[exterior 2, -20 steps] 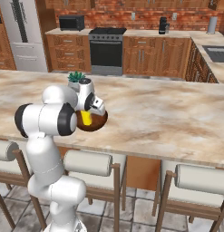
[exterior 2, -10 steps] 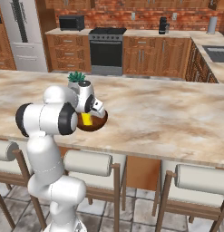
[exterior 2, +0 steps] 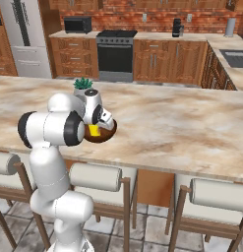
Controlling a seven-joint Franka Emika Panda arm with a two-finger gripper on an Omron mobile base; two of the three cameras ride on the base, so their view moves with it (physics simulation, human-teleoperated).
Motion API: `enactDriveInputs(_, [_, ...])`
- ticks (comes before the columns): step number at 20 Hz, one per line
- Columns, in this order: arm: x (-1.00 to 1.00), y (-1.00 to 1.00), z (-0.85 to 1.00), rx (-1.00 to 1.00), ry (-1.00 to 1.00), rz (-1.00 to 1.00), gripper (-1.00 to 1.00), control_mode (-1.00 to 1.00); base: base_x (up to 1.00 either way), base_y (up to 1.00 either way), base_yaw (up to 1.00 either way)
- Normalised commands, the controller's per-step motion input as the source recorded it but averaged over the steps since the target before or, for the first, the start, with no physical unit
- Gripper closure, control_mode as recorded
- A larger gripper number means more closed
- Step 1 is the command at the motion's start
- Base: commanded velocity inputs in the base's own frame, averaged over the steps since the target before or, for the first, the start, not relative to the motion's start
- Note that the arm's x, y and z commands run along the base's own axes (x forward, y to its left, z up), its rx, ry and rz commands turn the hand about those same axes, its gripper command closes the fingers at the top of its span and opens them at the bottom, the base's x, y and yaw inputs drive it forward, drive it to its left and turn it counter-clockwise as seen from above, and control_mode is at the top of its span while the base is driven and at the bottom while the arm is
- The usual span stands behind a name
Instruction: Place the cup inside the bowl on the dining table and move the bowl to any counter.
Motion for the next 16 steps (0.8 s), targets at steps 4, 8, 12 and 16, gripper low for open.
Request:
enactDriveInputs(4, [0.00,0.00,0.00,0.00,0.00,-0.01,1.00,-1.00,0.00,0.00,0.00])
enactDriveInputs(8, [0.00,0.00,0.00,0.00,0.00,0.00,1.00,-1.00,0.00,0.00,0.00])
enactDriveInputs(12, [0.00,0.00,0.00,0.00,0.00,0.00,-1.00,-1.00,0.00,0.00,0.00])
enactDriveInputs(16, [0.00,0.00,0.00,0.00,0.00,0.00,-1.00,-1.00,0.00,0.00,0.00])
